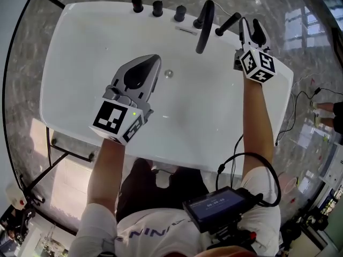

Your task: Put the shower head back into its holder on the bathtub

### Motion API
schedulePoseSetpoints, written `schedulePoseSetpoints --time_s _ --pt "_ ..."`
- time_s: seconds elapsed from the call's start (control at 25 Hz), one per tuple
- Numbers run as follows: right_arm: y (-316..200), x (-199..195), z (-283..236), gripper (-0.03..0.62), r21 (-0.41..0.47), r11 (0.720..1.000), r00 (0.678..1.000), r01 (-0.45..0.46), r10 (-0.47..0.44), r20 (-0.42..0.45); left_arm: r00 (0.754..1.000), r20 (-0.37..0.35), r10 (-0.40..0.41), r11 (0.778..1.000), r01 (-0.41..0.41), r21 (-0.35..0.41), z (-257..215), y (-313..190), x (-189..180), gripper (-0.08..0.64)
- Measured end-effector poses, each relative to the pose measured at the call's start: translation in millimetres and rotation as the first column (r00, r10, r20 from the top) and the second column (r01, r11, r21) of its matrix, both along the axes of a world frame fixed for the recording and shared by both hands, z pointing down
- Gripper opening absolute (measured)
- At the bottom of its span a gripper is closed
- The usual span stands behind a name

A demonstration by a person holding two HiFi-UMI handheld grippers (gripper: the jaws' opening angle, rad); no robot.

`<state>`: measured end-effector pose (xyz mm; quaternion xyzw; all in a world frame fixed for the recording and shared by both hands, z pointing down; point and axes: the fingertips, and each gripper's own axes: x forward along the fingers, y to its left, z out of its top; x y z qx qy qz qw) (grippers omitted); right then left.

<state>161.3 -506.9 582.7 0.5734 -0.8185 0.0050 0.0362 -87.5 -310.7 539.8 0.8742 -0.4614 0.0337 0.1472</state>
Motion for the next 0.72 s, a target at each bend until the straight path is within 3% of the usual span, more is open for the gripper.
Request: schedulePoseSetpoints --time_s 0.24,0.36,0.72 --pt "62 -9 -95 0.147 0.067 0.998 1.0 0.011 -0.011 -0.009 0.998 -0.034 0.044 0.999 -0.044 -0.005 -43 34 2 0.015" --pt "100 -15 -139 0.068 0.076 0.997 1.0 -0.001 0.001 -0.005 0.996 -0.045 0.071 0.997 -0.07 0.02 -74 51 1 0.015" --pt "241 -37 -249 0.024 0.096 0.995 1.0 -0.007 0.008 -0.007 0.991 -0.025 0.135 0.984 -0.131 0.118 -183 110 -15 0.015"
